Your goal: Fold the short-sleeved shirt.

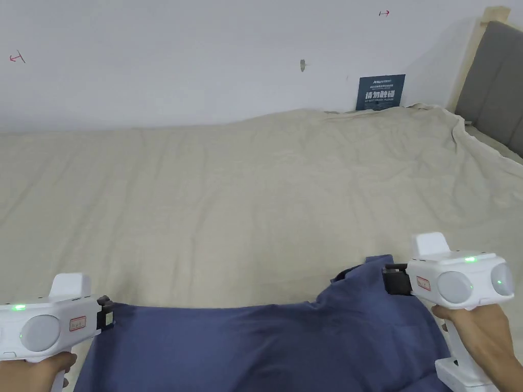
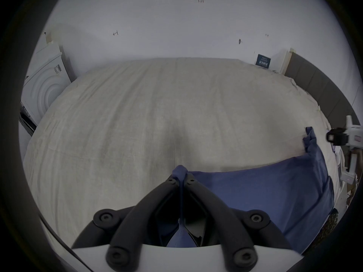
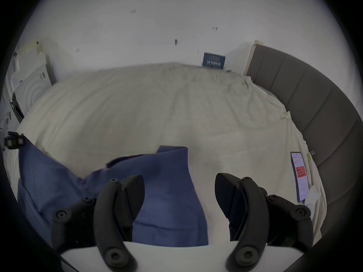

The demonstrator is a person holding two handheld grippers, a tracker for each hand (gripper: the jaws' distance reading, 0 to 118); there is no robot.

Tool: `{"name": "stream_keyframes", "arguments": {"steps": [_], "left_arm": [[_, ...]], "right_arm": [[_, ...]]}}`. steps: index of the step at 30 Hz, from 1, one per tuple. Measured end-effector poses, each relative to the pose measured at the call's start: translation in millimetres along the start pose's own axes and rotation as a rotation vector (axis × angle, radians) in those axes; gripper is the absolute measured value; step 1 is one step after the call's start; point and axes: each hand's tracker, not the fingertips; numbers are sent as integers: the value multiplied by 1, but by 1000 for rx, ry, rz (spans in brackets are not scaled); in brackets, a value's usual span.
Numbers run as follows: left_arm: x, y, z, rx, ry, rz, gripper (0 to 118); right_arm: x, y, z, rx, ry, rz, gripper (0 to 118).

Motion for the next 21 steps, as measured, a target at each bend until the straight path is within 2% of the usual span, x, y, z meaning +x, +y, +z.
{"name": "stream_keyframes", "arguments": {"steps": [3, 5, 7, 8, 9, 11, 13, 16, 17, 21], "left_arm": [[2, 1, 13, 15, -5, 0, 0], [2, 1, 15, 17, -4, -6, 0], [3, -1, 16, 13, -5, -13, 0], [4, -2, 16, 12, -2, -13, 0], [1, -1, 11, 10, -1, -12, 0], [0, -2, 9, 6, 2, -6, 0], [-2, -3, 7, 1, 3, -1, 0], [-3, -5, 8, 1, 10, 8, 0], [-4, -7, 9, 3, 10, 14, 0], [-10, -13, 16, 10, 13, 45, 0]], "right_arm": [[-5, 2, -25, -78, -35, 49, 78], [-5, 3, -41, -136, -10, -7, 77], [-10, 0, -49, -189, -13, -21, 75], [-12, -2, -54, -197, -20, -19, 69], [-14, -3, -56, -202, -23, -24, 58], [-15, -7, -52, -188, 40, -89, 40], [-19, -4, -46, -181, 35, -73, 2], [-24, -5, -33, -158, 26, 35, 2], [-25, -5, -28, -144, 39, 50, 2], [-18, -6, 13, -52, 71, -6, 2]]}}
